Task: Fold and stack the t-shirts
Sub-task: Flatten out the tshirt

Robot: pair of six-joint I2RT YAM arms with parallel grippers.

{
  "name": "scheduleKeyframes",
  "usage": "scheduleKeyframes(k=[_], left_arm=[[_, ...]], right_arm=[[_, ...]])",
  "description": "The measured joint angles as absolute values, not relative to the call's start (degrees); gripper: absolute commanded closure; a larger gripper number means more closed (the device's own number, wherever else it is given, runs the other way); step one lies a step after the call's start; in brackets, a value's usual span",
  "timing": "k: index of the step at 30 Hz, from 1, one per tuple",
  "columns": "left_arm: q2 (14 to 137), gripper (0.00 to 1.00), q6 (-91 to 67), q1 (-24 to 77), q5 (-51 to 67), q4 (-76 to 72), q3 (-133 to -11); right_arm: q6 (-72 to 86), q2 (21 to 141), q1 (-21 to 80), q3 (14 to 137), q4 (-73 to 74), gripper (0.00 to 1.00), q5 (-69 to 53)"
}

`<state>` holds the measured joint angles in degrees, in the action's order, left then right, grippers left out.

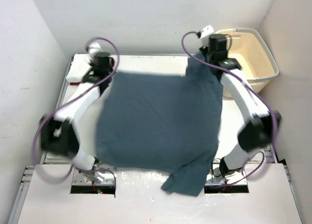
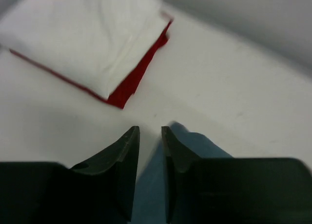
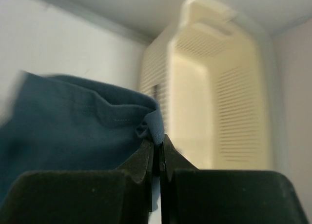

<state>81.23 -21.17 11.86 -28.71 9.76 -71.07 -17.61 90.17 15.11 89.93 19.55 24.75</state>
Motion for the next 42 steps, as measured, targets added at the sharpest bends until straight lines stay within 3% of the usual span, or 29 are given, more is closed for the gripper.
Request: scheduleKeyframes(k=[1, 3, 4, 5, 6, 11, 19, 24, 33, 42], left_arm=[[86.3, 0.72, -21.5, 11.8, -29.0, 10.4, -70.7], [96.8, 0.54, -22.0, 11.3, -29.5, 13.5, -74.1], [101.3, 0.49, -21.9, 11.0, -29.4, 14.8, -76.6], [105.9, 0.32, -22.2, 10.7, -29.3, 16.4, -79.9], [109.3, 0.06, -21.9, 10.4, -29.1, 17.3, -82.6], [111.1, 0.01, -22.5, 9.8, -26.3, 17.7, -85.6], [97.8, 0.0, -24.3, 12.6, -19.3, 13.9, -77.2], [100.4, 0.0, -24.9, 17.3, -14.5, 13.1, -72.4], [115.0, 0.0, -24.3, 18.7, -12.7, 15.2, -74.7], [121.9, 0.0, -23.9, 12.3, -11.1, 14.9, -84.6]], right_arm=[[-16.3, 93.8, 14.0, 89.7, 19.8, 0.92, 22.4], [-13.8, 101.5, 12.7, 90.5, 20.2, 0.46, 18.1], [-12.5, 105.3, 12.4, 92.0, 21.0, 0.22, 16.6], [-11.7, 109.4, 12.1, 94.2, 22.3, 0.01, 14.9], [-10.7, 113.5, 12.1, 96.4, 23.4, 0.01, 13.2], [-8.2, 118.3, 12.6, 95.4, 27.4, 0.01, 6.3], [2.4, 97.7, 13.4, 79.7, 24.8, 0.01, 5.0], [10.5, 88.3, 13.4, 63.9, 22.8, 0.01, 7.0], [12.6, 98.6, 10.5, 57.4, 22.4, 0.01, 7.9], [12.3, 110.4, 9.6, 66.6, 21.2, 0.01, 2.5]])
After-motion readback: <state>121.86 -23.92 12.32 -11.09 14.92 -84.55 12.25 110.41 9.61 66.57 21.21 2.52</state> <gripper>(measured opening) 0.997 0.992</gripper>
